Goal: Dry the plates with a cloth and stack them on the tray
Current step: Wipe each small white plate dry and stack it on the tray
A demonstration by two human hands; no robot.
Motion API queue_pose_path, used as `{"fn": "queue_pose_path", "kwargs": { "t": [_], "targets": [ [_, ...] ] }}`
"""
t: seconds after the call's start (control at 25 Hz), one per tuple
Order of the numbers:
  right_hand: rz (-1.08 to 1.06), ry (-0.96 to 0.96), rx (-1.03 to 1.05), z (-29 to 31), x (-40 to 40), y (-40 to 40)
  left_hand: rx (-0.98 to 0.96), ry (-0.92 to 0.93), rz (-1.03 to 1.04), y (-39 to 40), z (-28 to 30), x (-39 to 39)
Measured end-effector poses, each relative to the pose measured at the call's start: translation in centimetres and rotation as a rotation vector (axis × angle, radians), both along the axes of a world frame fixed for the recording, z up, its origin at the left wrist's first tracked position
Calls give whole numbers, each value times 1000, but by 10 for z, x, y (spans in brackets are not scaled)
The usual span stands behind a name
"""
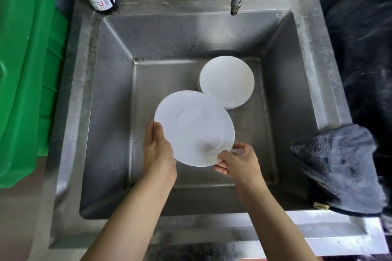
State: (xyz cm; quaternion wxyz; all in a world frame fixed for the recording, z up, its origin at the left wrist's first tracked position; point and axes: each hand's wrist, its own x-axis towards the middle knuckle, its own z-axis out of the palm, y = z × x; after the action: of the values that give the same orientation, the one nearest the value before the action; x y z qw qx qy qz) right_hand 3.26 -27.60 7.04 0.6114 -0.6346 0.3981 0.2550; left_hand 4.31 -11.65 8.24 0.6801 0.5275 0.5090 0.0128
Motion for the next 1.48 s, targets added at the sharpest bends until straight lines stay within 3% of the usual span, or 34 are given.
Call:
{"fn": "queue_pose_path", "kwargs": {
  "t": [0.12,0.2,0.44,0.52,0.64,0.8,1.04,1.16,1.32,1.48],
  "targets": [
    [118,-17,-36,13,1,-3,69,-39,-31,1,6,7],
    [252,-48,-183,21,1,-10,132,-75,-75,2,12,12],
    [395,-488,-971,37,0,-68,188,-133,-260,-7,42,21],
    [366,-513,-1202,38,-1,-95,177,-150,-293,-12,52,20],
    [390,-376,-1342,28,-9,-135,145,-196,-329,-19,74,19],
    [482,-112,-1313,-1,-31,-168,135,-222,-385,-23,98,18],
    [501,-302,-1383,-20,-41,-170,130,-239,-447,-27,119,17],
    [522,-435,-1294,-15,-44,-172,141,-243,-472,-33,127,14],
    [136,-625,-800,20,-41,-169,140,-265,-546,-40,143,12],
    [-232,-757,-669,94,-21,-138,153,-269,-537,-44,160,10]
  ]
}}
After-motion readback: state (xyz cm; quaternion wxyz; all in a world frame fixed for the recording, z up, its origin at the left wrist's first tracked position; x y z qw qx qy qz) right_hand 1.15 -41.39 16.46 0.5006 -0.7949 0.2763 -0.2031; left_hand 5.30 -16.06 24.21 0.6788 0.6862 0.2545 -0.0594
